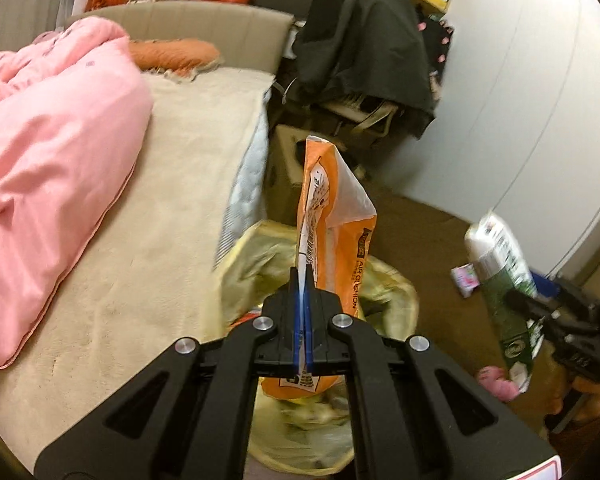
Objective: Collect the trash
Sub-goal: 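Carry the bread bag and milk bag over the yellow trash bag, then open both tools to drop the bread bag and milk bag in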
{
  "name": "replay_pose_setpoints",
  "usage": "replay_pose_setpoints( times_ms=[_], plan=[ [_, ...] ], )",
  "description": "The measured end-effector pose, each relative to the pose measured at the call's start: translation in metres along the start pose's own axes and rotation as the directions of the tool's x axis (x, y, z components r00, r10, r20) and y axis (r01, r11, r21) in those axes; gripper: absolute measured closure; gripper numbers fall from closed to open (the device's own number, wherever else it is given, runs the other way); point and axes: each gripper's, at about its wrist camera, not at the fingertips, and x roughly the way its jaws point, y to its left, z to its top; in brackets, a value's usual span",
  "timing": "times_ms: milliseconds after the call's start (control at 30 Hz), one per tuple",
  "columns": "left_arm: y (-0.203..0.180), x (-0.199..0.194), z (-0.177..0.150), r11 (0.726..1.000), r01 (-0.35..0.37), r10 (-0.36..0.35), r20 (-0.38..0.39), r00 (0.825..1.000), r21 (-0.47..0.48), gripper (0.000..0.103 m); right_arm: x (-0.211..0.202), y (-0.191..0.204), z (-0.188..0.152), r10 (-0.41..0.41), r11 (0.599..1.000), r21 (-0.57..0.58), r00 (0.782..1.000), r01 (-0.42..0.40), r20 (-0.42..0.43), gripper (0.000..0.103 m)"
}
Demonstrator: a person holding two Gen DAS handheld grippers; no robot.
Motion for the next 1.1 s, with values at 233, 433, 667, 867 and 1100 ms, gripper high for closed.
replay_pose_setpoints(
  times_ms=[233,433,667,867,1100],
  plan=[
    [0.021,0.063,-0.035,0.999,-0.033,0.037,-0.164,0.986,0.025,0.102,0.078,0.021,0.008,0.111,0.994,0.012,0.988,-0.110,-0.110,0.056],
    [0.027,0.094,-0.050,0.999,0.015,-0.005,-0.259,0.966,0.036,0.102,0.147,0.031,-0.001,0.167,0.986,0.058,0.957,-0.158,-0.236,0.056],
    [0.033,0.103,-0.047,0.998,0.054,-0.046,-0.288,0.956,0.020,0.102,0.190,0.033,-0.008,0.166,0.986,0.060,0.935,-0.155,-0.313,0.056],
    [0.034,0.109,-0.050,0.999,0.045,-0.039,-0.319,0.947,0.010,0.102,0.196,0.031,-0.017,0.168,0.986,0.054,0.919,-0.160,-0.357,0.057],
    [0.036,0.112,-0.050,0.999,0.041,-0.042,-0.314,0.948,-0.010,0.102,0.198,0.030,-0.017,0.169,0.986,0.050,0.915,-0.162,-0.366,0.057]
  ],
)
